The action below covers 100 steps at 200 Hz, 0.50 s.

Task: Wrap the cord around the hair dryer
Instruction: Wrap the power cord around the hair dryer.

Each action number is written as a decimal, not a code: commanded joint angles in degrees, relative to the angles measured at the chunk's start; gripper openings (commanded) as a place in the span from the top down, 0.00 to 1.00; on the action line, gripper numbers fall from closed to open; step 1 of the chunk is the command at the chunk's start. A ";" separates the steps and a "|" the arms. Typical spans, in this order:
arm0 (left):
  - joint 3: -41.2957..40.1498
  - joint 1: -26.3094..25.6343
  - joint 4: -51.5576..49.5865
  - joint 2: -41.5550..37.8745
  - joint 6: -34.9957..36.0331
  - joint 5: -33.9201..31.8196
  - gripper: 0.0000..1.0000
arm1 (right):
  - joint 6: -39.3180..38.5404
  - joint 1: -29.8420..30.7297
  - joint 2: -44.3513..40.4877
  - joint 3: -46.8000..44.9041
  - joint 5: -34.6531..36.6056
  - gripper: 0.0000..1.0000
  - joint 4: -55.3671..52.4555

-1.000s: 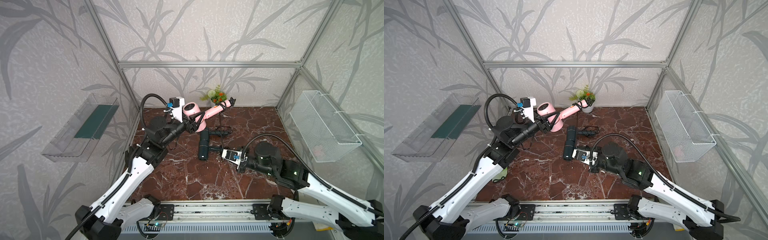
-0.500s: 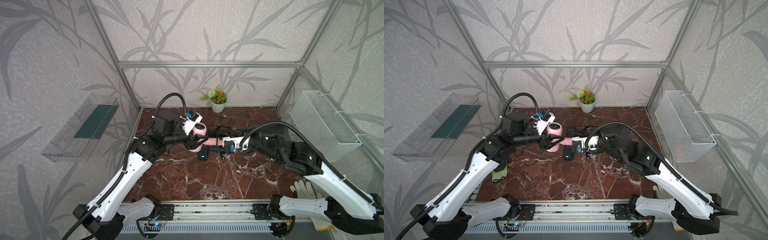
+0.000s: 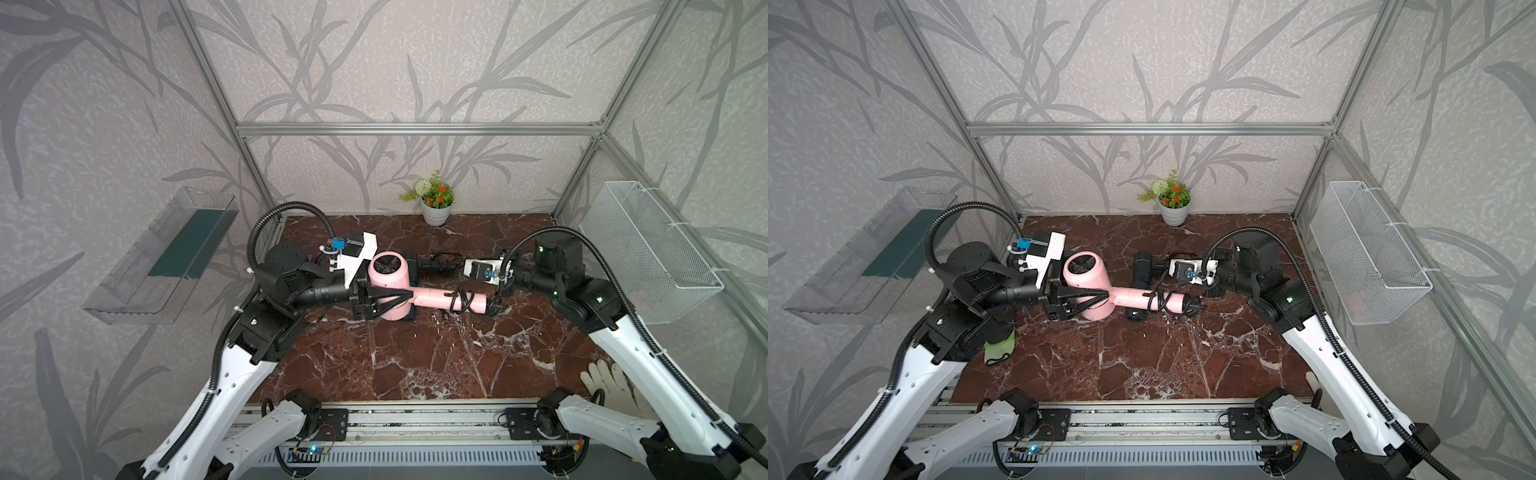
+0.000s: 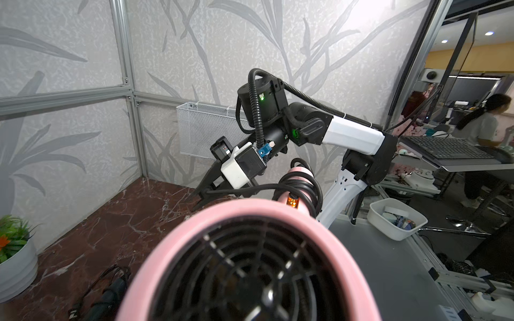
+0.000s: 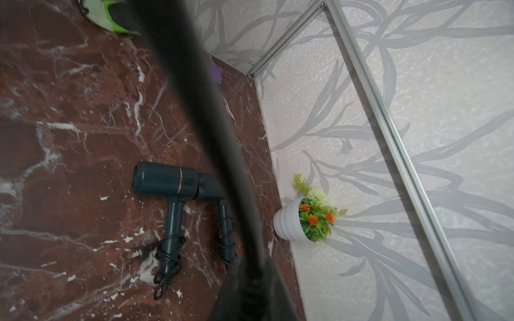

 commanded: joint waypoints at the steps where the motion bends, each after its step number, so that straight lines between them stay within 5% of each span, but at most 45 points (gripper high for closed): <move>1: -1.50 0.01 20.71 0.26 -9.96 3.55 1.00 | 11.35 -1.43 -1.79 -4.75 -13.79 1.00 9.33; 66: -7.67 0.20 37.40 3.30 -17.08 -12.31 1.00 | 39.22 -1.37 -6.47 -23.56 -22.24 1.00 40.35; 100: -10.45 1.01 39.21 4.00 -17.81 -26.46 1.00 | 39.44 3.29 -10.15 -25.99 -16.69 1.00 37.23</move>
